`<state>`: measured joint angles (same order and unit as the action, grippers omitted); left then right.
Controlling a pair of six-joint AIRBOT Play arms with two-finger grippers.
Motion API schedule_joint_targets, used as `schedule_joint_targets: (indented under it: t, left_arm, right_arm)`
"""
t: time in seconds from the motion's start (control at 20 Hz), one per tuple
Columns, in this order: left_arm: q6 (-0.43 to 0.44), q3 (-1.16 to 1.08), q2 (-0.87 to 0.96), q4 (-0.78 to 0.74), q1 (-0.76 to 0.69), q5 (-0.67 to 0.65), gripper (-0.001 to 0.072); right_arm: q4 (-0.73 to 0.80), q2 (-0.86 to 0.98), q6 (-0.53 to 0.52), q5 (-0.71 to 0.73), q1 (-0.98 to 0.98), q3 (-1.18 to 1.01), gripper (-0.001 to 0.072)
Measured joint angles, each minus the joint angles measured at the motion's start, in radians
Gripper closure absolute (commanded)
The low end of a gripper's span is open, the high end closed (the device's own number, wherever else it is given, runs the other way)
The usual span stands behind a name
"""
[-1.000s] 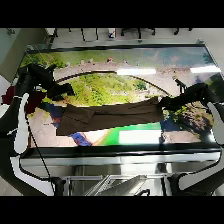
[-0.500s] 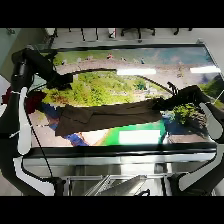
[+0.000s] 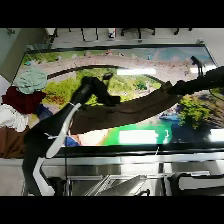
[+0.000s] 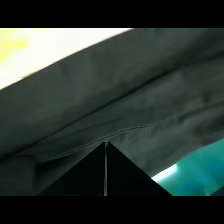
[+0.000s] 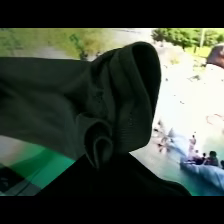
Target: Fold the shirts.
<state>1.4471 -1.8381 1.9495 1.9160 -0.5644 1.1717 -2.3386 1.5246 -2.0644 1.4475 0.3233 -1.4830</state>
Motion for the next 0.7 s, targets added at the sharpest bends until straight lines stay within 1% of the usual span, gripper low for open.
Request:
schedule_joint_targets:
  t: [0.15,0.3,0.5,0.7]
  left_arm:
    - [0.0,-0.101,0.131,0.109,-0.095,-0.07,0.0694]
    - [-0.008,-0.182,0.229,0.214,-0.151,-0.111,0.0694]
    - [-0.019,-0.188,0.274,0.319,-0.175,-0.156,0.0694]
    - [-0.023,-0.216,0.256,0.383,-0.151,-0.136,0.0694]
  right_arm:
    - [-0.01,-0.124,0.023,0.059,0.011,-0.02,0.0691]
    - [-0.02,-0.21,0.045,0.096,0.013,-0.03,0.069]
    - [-0.022,-0.274,0.075,0.119,0.014,-0.034,0.0691]
    - [-0.022,-0.294,0.095,0.146,0.013,-0.034,0.0691]
